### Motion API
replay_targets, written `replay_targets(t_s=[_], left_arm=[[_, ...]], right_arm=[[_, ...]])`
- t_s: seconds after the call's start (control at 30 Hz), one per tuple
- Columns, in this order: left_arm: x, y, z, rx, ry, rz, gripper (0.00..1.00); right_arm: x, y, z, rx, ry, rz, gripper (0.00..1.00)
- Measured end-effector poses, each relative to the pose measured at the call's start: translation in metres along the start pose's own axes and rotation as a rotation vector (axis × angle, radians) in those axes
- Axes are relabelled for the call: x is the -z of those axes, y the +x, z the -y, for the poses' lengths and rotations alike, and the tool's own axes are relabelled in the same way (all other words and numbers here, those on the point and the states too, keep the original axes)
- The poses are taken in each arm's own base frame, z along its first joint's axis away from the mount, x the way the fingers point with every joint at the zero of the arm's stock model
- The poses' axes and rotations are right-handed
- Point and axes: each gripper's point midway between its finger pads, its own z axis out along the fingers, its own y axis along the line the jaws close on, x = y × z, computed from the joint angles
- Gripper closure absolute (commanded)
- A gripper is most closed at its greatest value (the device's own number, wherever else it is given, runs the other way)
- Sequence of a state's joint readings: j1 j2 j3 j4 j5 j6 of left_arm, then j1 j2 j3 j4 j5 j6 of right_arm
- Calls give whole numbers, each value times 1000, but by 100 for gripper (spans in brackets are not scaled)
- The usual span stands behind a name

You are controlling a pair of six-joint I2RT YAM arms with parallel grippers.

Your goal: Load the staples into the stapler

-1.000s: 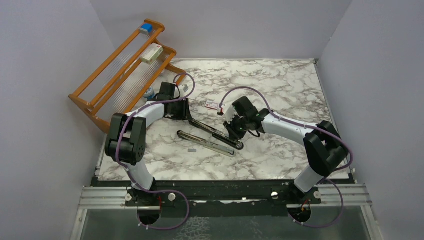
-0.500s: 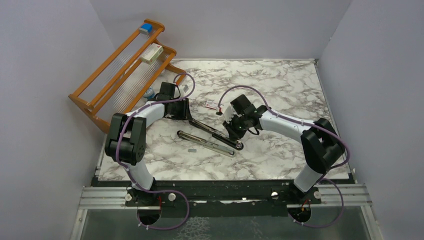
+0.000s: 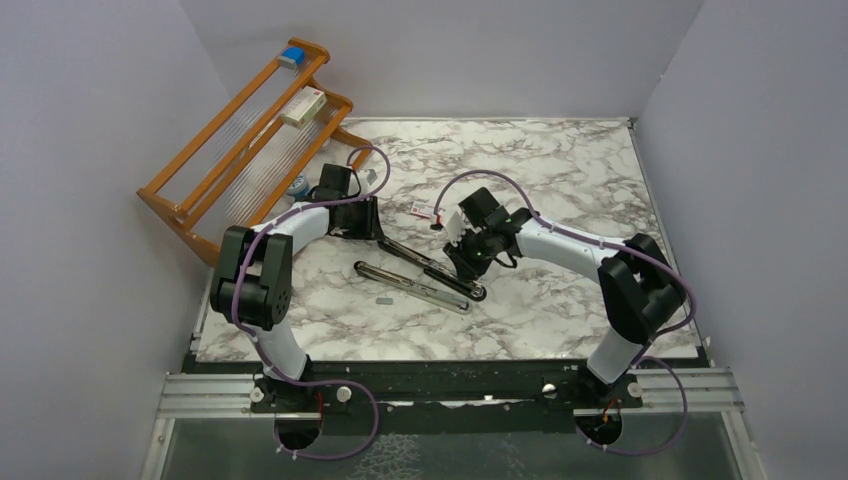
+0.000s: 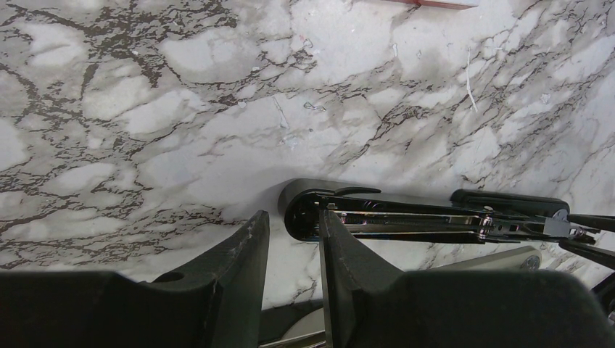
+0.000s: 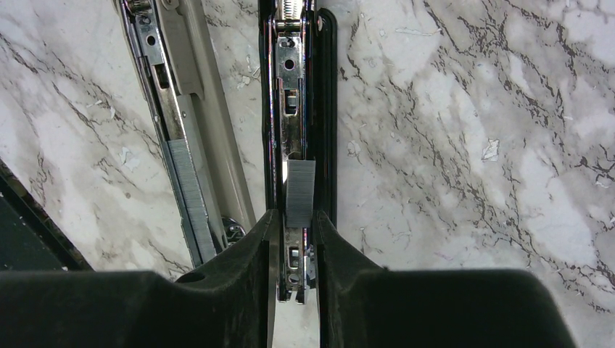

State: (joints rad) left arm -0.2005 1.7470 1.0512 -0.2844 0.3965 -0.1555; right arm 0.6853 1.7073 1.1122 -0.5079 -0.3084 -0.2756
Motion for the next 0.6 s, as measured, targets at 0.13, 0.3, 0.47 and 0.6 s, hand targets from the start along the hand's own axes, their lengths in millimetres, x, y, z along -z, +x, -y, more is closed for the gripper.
replay_targets(t_s=[0.13,0.3,0.47,0.6], left_arm=[[0,0,0,0,0,0,66],[0,0,0,0,0,0,66],[0,0,0,0,0,0,66],[0,0,0,0,0,1,66]], right_arm=[[0,0,0,3,-1,0,70],[0,0,0,3,-1,0,68],[3,0,-1,2,4,15,67],[12,-4,-3,-8,20,54,63]])
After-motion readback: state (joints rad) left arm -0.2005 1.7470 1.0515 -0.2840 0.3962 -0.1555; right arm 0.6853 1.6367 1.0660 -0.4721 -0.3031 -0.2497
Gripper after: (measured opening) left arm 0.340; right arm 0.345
